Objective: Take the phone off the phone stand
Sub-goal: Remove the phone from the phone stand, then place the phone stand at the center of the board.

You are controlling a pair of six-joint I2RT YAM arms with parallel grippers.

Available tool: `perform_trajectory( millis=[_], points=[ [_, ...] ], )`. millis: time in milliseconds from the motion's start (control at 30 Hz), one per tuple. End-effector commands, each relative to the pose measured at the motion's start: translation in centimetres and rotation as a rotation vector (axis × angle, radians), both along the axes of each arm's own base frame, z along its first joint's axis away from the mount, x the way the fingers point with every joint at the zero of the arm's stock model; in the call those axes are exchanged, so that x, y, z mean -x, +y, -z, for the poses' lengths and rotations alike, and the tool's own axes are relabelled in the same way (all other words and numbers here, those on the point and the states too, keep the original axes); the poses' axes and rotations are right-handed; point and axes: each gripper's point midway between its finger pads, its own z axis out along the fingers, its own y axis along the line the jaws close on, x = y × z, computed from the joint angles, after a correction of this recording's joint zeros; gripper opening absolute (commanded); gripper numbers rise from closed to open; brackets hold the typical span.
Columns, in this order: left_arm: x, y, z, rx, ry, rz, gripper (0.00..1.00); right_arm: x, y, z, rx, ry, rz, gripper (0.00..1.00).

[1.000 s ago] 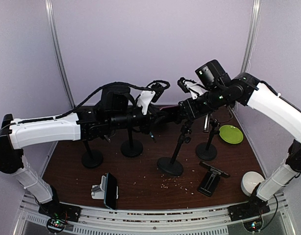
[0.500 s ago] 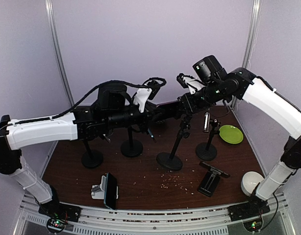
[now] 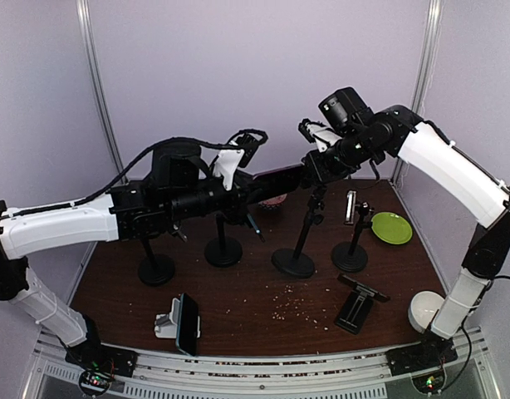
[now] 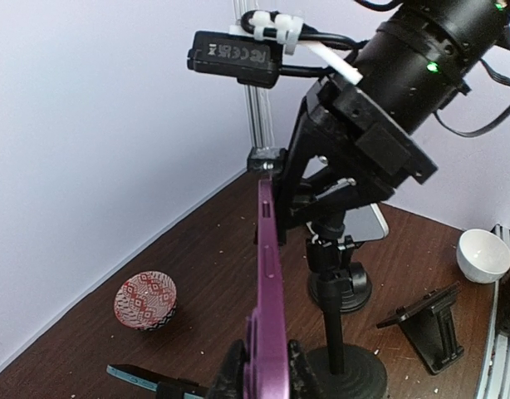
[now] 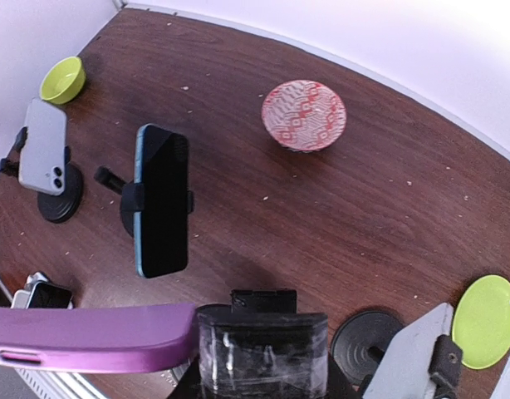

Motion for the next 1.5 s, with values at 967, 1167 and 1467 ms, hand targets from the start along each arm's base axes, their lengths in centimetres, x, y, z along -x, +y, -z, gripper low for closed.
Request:
perform_trajectory(
  millis=[967, 1167, 1467],
  points=[
    [3.8, 9.8, -2.0, -0.247, -0.078, -0.071, 0.00, -10.2, -3.2, -5.1, 0.125, -0.338, 0.216, 0.00],
    [3.1, 9.8, -0.1, -0.305, -0.087, -0.099, 0.00, -12.8, -4.6, -4.1, 0.134, -0.348, 0.285, 0.00],
    [3.2, 10.4, 0.8, -0.329, -0.092, -0.105, 0.00, -16.1, -6.1, -2.5, 0.169, -0.360, 0.356, 0.00]
  ],
)
